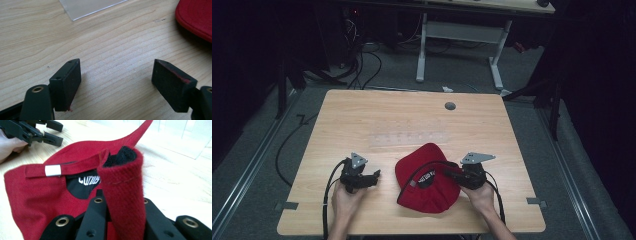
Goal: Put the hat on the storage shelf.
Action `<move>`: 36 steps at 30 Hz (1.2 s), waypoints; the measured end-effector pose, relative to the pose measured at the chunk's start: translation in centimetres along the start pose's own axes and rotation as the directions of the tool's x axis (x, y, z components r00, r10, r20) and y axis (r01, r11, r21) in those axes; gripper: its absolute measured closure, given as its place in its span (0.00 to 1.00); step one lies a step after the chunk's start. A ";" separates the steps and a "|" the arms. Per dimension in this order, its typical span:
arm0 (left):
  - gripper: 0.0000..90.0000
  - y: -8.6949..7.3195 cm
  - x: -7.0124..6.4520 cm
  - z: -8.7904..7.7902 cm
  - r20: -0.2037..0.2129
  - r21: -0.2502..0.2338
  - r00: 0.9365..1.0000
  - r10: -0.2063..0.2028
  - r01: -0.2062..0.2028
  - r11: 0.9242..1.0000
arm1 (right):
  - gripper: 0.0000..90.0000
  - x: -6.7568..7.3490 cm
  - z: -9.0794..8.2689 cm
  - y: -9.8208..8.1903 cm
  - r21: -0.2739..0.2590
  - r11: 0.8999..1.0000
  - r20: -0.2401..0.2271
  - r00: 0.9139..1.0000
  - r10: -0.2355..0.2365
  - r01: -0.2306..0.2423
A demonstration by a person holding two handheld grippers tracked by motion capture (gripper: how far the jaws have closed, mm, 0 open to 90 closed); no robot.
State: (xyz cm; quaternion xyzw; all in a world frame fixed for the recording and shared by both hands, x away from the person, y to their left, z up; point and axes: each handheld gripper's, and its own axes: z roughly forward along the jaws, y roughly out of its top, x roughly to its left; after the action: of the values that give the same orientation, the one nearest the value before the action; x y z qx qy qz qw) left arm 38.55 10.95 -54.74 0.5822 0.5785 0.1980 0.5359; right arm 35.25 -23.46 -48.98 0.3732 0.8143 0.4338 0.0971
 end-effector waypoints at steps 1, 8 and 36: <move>0.26 0.0 0.0 0.0 0.002 0.004 1.000 0.001 -0.001 1.000 | 0.95 0.0 -0.3 0.2 -0.008 1.000 -0.009 1.000 0.002 -0.002; 0.25 0.0 0.0 0.0 0.006 0.007 1.000 0.003 -0.003 1.000 | 0.95 -0.1 -1.3 1.0 -0.030 1.000 -0.015 1.000 -0.004 0.003; 0.25 -0.6 -5.0 -2.5 0.169 -0.031 0.973 0.159 -0.156 0.987 | 0.95 -1.1 -3.5 3.9 -0.060 0.998 -0.042 0.999 0.033 -0.036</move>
State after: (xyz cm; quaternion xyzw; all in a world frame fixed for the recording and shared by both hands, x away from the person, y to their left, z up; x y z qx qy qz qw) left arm 34.94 7.40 -52.43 0.6364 0.4805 0.1944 0.5714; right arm 36.39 -25.08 -44.00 0.3752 0.7960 0.4674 0.0842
